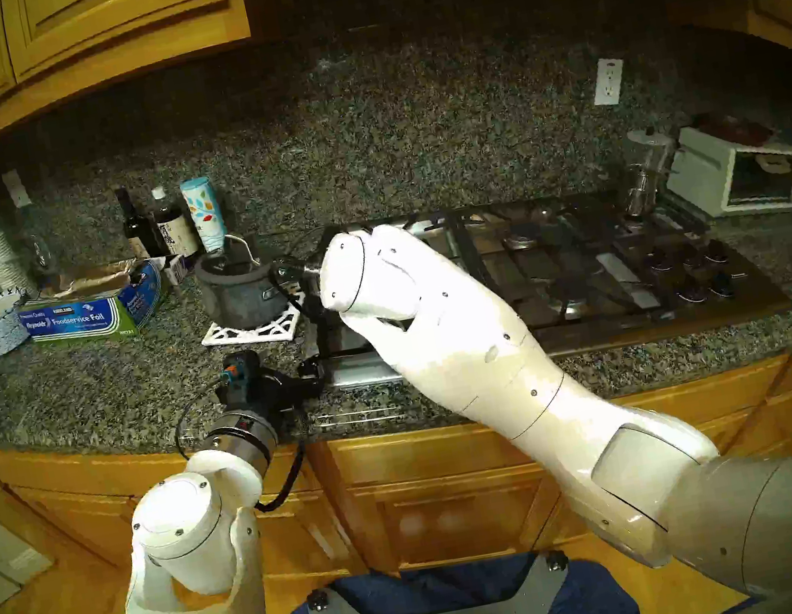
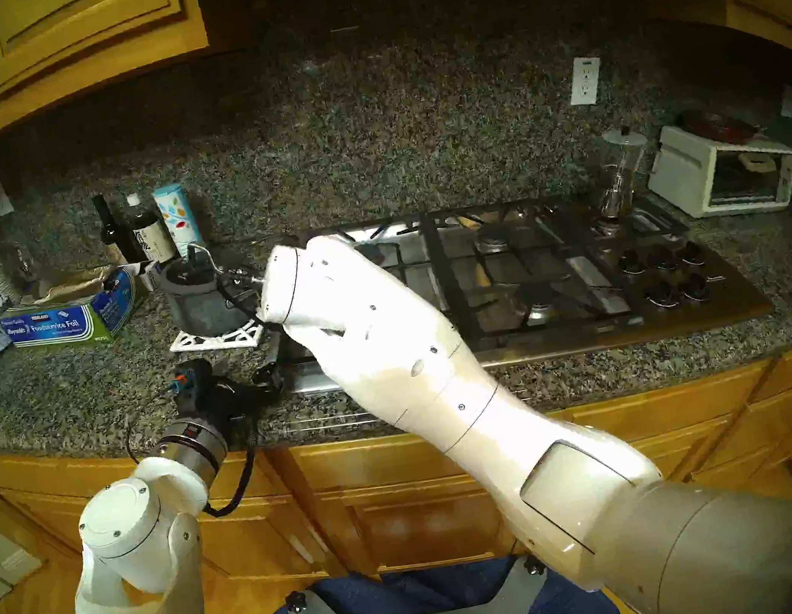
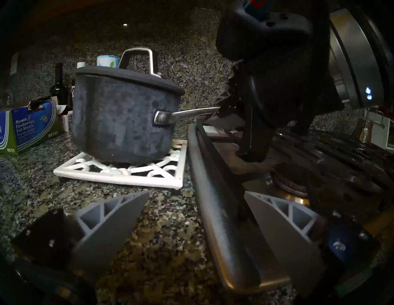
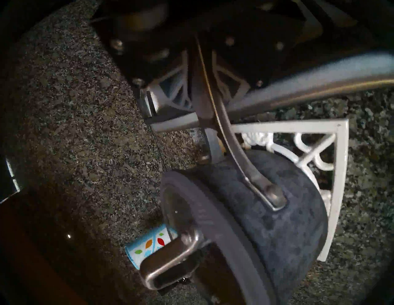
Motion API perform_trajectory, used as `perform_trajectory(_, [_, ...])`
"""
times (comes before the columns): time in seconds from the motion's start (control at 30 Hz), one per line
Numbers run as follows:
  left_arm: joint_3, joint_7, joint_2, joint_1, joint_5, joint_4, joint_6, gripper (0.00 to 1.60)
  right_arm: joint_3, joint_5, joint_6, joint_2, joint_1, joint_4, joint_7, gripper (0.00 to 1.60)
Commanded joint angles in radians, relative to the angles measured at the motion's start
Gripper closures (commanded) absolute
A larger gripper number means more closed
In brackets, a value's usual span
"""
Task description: Pick up the pot, put it on the stove, take off the pot lid
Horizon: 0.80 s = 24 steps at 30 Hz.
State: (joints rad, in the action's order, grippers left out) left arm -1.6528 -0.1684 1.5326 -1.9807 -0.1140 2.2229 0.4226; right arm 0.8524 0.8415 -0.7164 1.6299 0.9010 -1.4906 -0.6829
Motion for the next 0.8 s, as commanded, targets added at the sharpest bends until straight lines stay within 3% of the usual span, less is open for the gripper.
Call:
perform_trajectory(0.0, [0.002,-0.001,0.000,0.015,0.001,0.033,-0.011,0.00,0.016,0.012,-0.013,-0.002,-0.023,-0.083,0.008,1.60])
perform_trajectory(0.77, [-0.001,-0.009,0.007,0.016,0.006,0.030,-0.009,0.00,0.064,0.029,-0.006,-0.050,-0.093,-0.099,-0.027,1.60])
